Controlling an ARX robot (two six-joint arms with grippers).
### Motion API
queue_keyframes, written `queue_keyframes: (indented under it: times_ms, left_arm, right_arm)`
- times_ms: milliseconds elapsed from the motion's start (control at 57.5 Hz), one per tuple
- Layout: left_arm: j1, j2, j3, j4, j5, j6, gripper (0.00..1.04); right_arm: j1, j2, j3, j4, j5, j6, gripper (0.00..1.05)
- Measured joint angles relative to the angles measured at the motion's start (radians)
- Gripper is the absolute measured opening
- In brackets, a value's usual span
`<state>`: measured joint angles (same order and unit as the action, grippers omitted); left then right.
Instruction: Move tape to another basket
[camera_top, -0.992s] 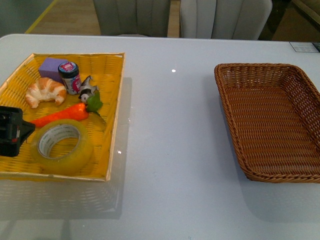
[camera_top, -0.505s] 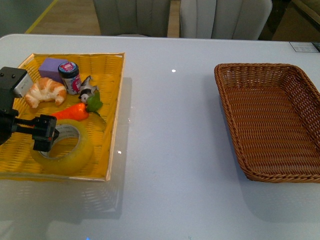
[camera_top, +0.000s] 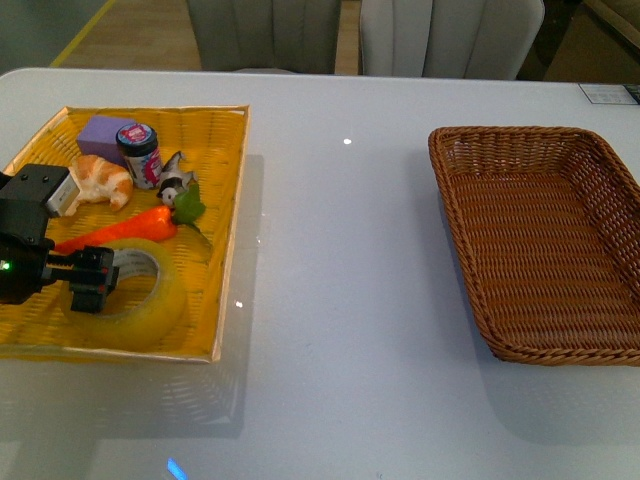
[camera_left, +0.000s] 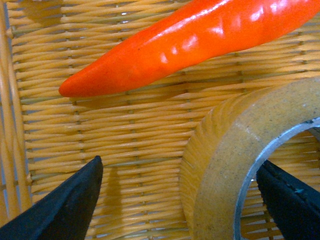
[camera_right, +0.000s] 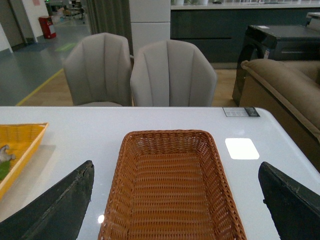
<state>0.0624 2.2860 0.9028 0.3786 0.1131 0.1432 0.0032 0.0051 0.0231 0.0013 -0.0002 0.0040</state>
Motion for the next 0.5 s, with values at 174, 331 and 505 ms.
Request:
queue_keyframes:
  times_ms: [174, 331, 505]
  left_arm:
    - [-0.008, -0.016, -0.005, -0.021, 0.016, -0.027, 0.45]
    - [-0.012, -0.072, -0.019, -0.035, 0.021, -0.056, 0.22]
    - [-0.014, -0.207, -0.076, -0.040, 0.034, -0.090, 0.15]
  right_arm:
    - [0.000, 0.000, 0.000, 0.000, 0.000, 0.000, 0.96]
    - [0.000, 0.000, 0.000, 0.000, 0.000, 0.000, 0.96]
    - [0.000, 0.000, 0.000, 0.000, 0.000, 0.000, 0.96]
